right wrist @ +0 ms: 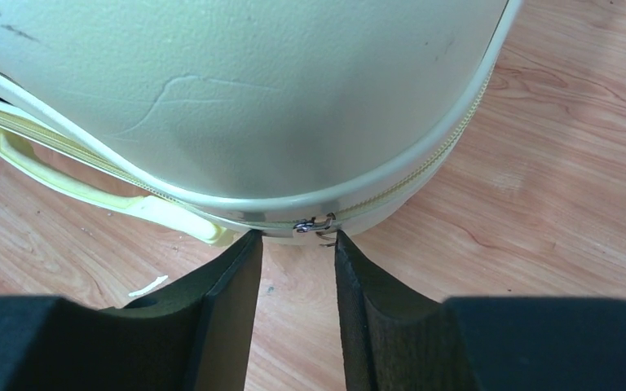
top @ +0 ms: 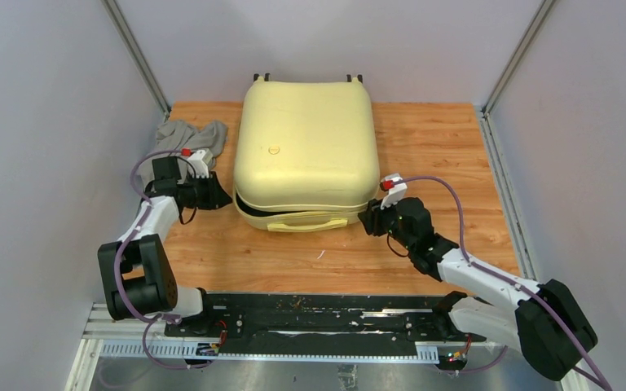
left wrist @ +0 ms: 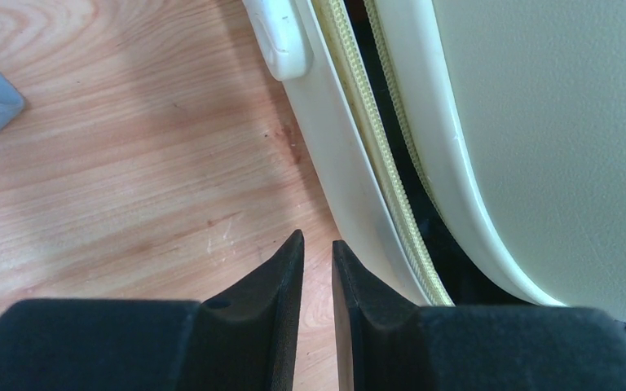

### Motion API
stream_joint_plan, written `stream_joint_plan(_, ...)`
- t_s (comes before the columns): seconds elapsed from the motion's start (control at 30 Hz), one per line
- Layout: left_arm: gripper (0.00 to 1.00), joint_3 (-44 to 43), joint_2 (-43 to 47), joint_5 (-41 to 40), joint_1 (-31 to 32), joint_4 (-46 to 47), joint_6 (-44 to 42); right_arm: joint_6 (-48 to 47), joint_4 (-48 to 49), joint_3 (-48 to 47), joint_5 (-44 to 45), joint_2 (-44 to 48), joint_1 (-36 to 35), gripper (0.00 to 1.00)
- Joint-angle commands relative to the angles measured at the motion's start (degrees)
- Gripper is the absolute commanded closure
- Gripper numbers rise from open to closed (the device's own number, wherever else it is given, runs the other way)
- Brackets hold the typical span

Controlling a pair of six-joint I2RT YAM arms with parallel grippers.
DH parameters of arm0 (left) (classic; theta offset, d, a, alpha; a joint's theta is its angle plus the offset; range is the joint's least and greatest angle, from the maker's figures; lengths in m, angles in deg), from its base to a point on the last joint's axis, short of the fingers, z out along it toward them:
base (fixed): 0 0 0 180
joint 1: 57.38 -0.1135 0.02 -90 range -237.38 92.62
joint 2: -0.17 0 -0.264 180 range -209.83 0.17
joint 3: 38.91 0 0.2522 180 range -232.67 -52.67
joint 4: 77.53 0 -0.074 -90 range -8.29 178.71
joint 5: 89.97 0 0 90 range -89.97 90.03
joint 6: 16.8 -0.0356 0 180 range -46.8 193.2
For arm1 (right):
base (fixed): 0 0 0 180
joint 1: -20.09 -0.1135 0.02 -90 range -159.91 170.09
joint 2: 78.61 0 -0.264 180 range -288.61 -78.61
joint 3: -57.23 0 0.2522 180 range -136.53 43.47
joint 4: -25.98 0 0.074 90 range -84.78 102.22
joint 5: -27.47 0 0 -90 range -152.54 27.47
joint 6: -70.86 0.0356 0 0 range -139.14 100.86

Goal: Pack the luggage
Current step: Zip the luggage at the center of the board.

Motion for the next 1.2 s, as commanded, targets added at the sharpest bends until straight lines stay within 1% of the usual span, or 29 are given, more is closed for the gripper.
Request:
stream_joint_plan(0.0,0.76,0.99,-0.34,0.03,0.71,2.10,0.54,0.29,7.24,1.11,6.26,-0.46,-0.12,0.64)
stream_joint_plan(0.13,0.76,1.09,-0.38,0.13,0.93,2.49,1.07,0.77,8.26,1.61,5.44,-0.53,-0.29,0.87)
stream_joint_plan(0.17,0.76,1.17,-0.26,0.18,0.97,2.49,1.18,0.88,8.31,1.80,5.40,-0.25,-0.30,0.91)
stream_joint_plan(0.23,0.77,1.49,-0.02,0.22,1.04,2.91,1.55,1.00,7.99,2.29,5.60,0.36,-0.29,0.95)
stream_joint_plan(0.33,0.77,2.41,0.69,0.46,1.40,4.05,2.24,1.03,7.41,2.85,5.88,1.68,-0.31,1.00)
stream_joint_plan(0.57,0.78,4.60,0.31,1.53,3.70,6.53,4.08,1.07,6.07,2.75,3.69,2.40,-0.32,1.00)
stream_joint_plan(0.73,0.79,5.43,0.14,2.89,4.22,8.24,5.15,1.05,5.15,2.57,3.04,2.66,-0.33,1.00)
stream_joint_plan(0.93,0.80,6.51,0.95,3.70,5.52,9.88,7.12,1.92,5.92,2.77,1.90,1.74,-0.84,1.00)
stream_joint_plan(1.07,0.81,7.91,1.86,5.29,6.90,11.74,7.45,2.89,6.47,2.11,2.23,0.19,-3.75,1.00)
stream_joint_plan(1.17,0.84,10.32,3.03,7.30,8.01,15.78,9.16,3.14,5.44,1.13,4.98,-0.04,-7.28,1.00)
